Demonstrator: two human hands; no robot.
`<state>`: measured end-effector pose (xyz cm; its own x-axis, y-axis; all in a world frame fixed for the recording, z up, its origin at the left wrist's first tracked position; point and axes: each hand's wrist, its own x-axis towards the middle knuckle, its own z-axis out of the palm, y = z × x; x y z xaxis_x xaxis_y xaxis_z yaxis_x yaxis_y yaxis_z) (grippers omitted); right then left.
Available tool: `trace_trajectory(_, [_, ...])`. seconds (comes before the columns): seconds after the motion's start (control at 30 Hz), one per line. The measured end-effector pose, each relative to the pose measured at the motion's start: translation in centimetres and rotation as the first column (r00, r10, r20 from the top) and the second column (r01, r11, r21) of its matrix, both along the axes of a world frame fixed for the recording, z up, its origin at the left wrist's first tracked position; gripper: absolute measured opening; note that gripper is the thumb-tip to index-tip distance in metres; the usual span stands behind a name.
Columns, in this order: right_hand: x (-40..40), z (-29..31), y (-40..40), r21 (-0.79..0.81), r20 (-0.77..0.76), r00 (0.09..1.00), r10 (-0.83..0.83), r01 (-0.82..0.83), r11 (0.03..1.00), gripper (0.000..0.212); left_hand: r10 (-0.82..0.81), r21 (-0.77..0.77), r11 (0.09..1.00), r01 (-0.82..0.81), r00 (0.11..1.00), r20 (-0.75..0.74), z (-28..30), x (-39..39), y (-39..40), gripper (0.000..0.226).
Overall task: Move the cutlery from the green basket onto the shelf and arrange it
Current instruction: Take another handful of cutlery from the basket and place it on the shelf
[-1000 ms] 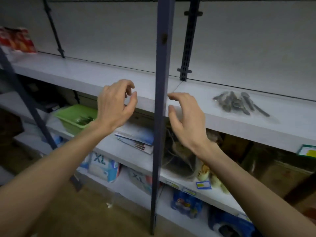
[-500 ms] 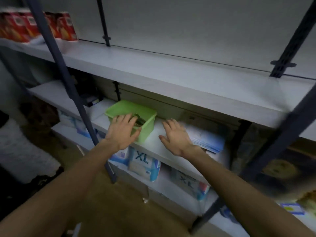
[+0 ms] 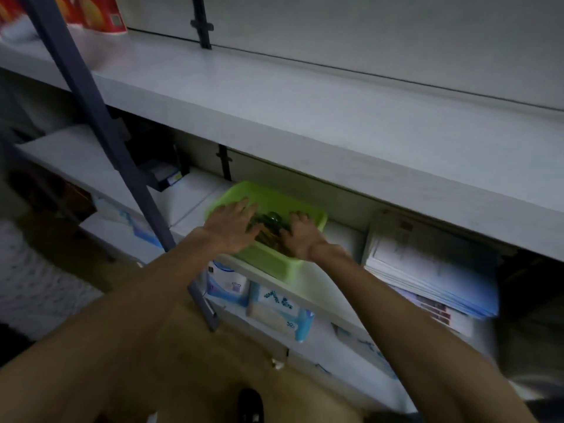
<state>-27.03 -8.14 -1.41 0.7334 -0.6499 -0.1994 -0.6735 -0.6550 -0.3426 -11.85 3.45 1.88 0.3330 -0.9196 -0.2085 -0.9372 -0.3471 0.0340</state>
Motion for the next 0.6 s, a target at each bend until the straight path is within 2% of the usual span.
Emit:
trace_trajectory(0.1, [2.9,-1.8,-1.7,0.058,-0.106,0.992,-0.068,0.075,0.996,0.071,-0.094,0.148,0.984,0.099,0.995,-0.042,-1.4,4.4,-2.3,0.066])
trace_trajectory(0.37, [6.5,-6.1,-3.2,0.193,-0.329,0.915,-0.232,0.306,0.932,0.095,-0.217,0.318,0.911,0.263,0.961,-0.174,-5.1,9.8,-7.5,0.072])
trace_trajectory(0.5, [7.3,-8.6,-2.8,0.185,-0.357,0.889,-0.286,0.367,0.912,0.095,-0.297,0.392,0.852,0.349,0.936,-0.188,-8.0,10.2,-9.6,0.070])
trace_trajectory(0.6, [7.2,-8.7,-3.1,0.207,-0.331,0.884,-0.331,0.410,0.888,0.099,-0.404,0.398,0.817,0.418,0.906,-0.124,-9.2,11.0,-10.6,0.073])
